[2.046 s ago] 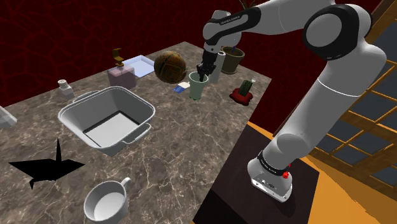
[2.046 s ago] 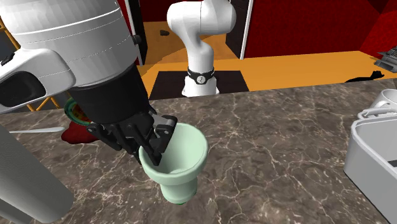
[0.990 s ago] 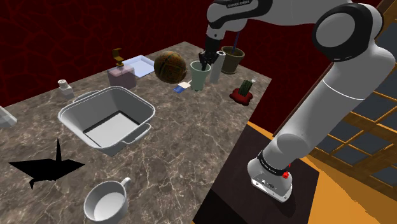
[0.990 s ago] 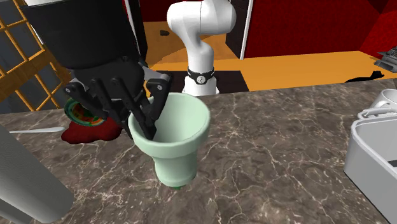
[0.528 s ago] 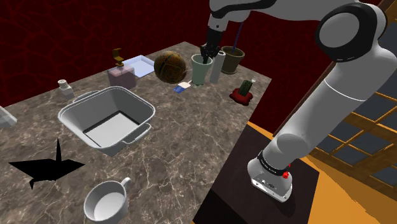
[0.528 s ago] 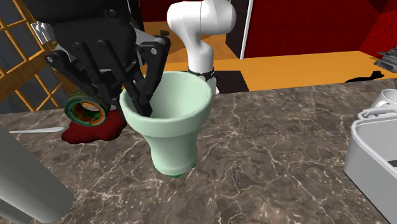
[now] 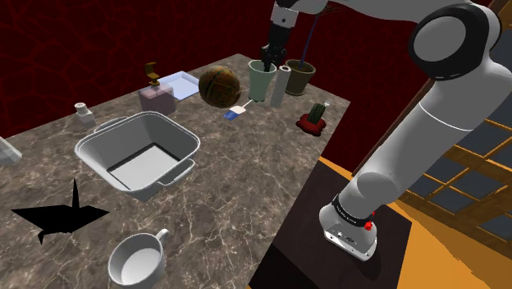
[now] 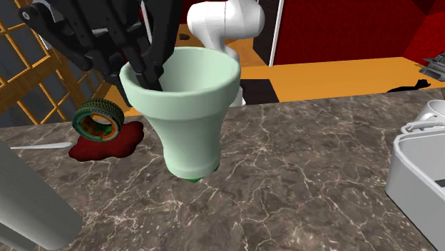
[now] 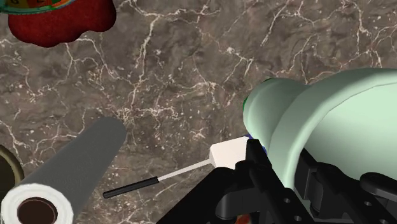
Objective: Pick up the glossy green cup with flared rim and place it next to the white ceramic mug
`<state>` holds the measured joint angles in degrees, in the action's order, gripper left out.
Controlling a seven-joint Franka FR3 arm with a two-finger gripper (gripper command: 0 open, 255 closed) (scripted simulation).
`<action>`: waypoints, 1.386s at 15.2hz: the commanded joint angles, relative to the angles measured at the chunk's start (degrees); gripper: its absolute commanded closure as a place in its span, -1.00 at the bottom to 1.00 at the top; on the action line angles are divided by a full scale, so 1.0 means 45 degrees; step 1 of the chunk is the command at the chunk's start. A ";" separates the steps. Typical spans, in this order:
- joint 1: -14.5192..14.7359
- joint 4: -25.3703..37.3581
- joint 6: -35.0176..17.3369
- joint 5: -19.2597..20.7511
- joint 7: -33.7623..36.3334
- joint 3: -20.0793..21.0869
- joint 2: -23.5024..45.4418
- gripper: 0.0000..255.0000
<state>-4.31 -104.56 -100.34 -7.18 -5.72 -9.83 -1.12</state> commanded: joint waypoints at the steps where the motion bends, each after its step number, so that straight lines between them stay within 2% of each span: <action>1: -0.0017 0.0359 0.0369 0.0011 0.0013 -0.0018 -0.0010 1.00; 12: -0.0040 0.2293 0.2133 0.0004 0.0182 -0.0043 0.0155 1.00; 21: 0.1012 -0.0973 0.1433 0.0074 0.2599 0.1359 -0.2736 1.00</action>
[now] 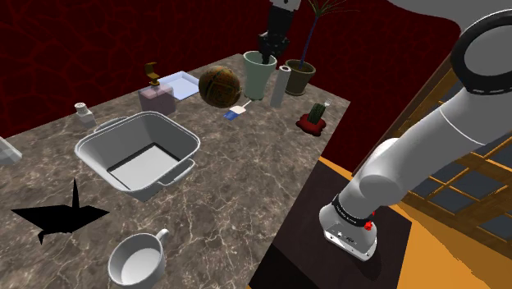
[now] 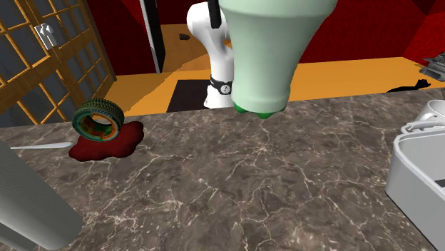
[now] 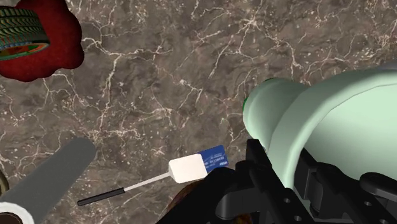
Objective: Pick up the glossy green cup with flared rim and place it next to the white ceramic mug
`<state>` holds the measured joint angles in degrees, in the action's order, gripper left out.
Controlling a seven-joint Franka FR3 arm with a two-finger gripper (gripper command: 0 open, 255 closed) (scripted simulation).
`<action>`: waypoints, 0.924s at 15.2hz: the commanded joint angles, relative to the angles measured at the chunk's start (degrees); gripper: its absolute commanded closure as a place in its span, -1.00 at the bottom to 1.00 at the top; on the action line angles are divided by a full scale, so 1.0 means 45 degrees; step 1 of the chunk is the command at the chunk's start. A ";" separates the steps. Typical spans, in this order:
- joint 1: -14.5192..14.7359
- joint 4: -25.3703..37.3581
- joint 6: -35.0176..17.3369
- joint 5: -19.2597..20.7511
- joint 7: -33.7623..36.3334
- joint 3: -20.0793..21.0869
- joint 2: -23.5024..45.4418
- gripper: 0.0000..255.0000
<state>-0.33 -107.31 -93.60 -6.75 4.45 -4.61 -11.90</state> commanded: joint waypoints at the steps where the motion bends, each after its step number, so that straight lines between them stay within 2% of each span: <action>1: 0.0234 -0.0638 -0.0112 -0.0057 0.0612 0.0375 -0.0606 1.00; 7: 0.0874 -0.1971 -0.0322 -0.0421 0.2280 0.1503 -0.1956 1.00; 14: 0.1650 -0.2866 -0.0503 -0.1071 0.4287 0.2948 -0.2997 1.00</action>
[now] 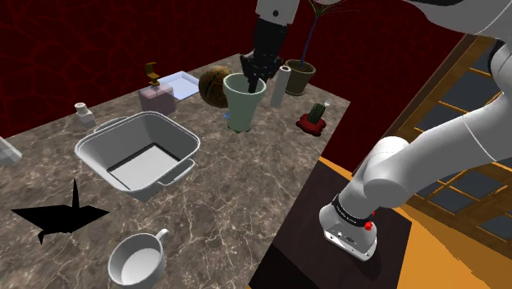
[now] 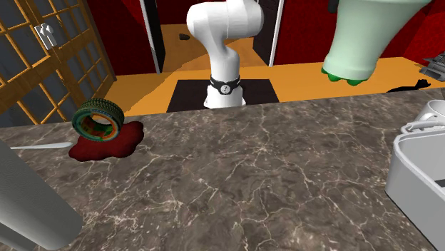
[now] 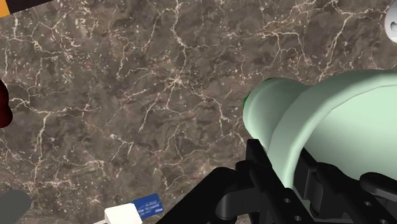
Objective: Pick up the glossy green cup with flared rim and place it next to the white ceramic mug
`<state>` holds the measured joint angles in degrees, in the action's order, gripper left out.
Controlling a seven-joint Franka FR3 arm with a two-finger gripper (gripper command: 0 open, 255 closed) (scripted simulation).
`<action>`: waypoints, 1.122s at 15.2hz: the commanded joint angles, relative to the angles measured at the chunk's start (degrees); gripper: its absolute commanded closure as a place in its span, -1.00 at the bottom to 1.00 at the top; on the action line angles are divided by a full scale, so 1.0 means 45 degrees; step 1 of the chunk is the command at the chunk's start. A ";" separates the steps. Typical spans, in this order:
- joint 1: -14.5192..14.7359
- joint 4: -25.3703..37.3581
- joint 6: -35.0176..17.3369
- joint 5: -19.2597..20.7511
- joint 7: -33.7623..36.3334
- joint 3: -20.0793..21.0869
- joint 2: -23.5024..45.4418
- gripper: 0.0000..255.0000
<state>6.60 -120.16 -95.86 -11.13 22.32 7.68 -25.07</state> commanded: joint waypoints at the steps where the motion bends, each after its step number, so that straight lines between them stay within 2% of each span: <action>1: 0.0222 -0.0081 -0.0026 -0.0202 0.0609 0.0434 -0.0167 1.00; 10: 0.1185 -0.0096 -0.0340 -0.1078 0.3335 0.2505 -0.0436 1.00; 17: 0.1806 0.0782 -0.0740 -0.1476 0.5835 0.4488 0.0266 1.00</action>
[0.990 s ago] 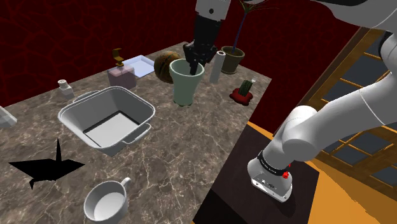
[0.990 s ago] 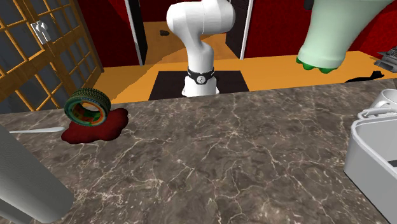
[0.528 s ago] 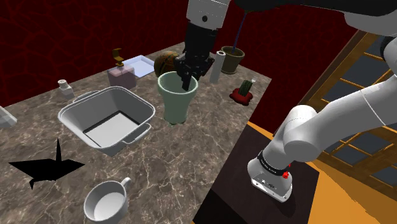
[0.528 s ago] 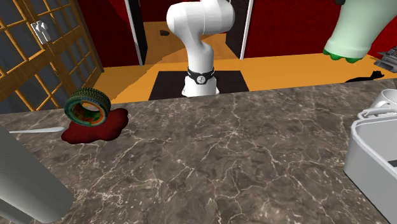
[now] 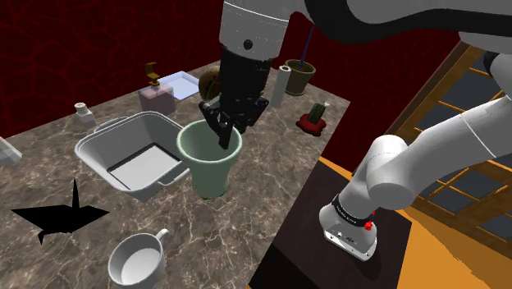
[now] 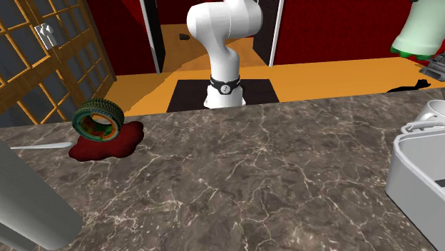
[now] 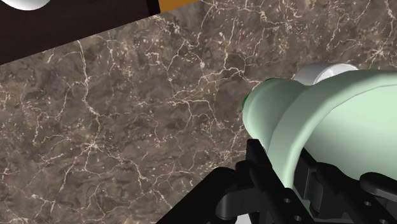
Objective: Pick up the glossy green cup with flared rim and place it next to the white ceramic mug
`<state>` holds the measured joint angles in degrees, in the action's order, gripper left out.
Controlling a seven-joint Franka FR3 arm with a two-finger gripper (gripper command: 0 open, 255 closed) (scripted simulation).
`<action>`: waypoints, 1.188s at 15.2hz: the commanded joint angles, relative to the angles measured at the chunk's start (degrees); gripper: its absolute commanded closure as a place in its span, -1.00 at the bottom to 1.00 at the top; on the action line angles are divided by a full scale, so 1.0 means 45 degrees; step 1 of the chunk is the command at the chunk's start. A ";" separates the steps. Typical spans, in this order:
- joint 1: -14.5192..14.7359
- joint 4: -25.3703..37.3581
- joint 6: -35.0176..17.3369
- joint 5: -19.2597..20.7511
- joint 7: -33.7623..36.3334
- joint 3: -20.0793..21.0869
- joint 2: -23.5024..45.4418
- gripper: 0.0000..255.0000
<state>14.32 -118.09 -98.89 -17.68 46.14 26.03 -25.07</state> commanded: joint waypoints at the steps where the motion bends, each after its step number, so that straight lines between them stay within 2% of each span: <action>1: 0.0098 0.0135 -0.0230 -0.0044 0.0512 0.0432 0.0242 1.00; 18: 0.0261 -0.2660 -0.3097 -0.0416 0.0123 0.0896 0.0325 1.00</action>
<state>15.46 -129.48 -112.05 -19.47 46.73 29.90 -23.74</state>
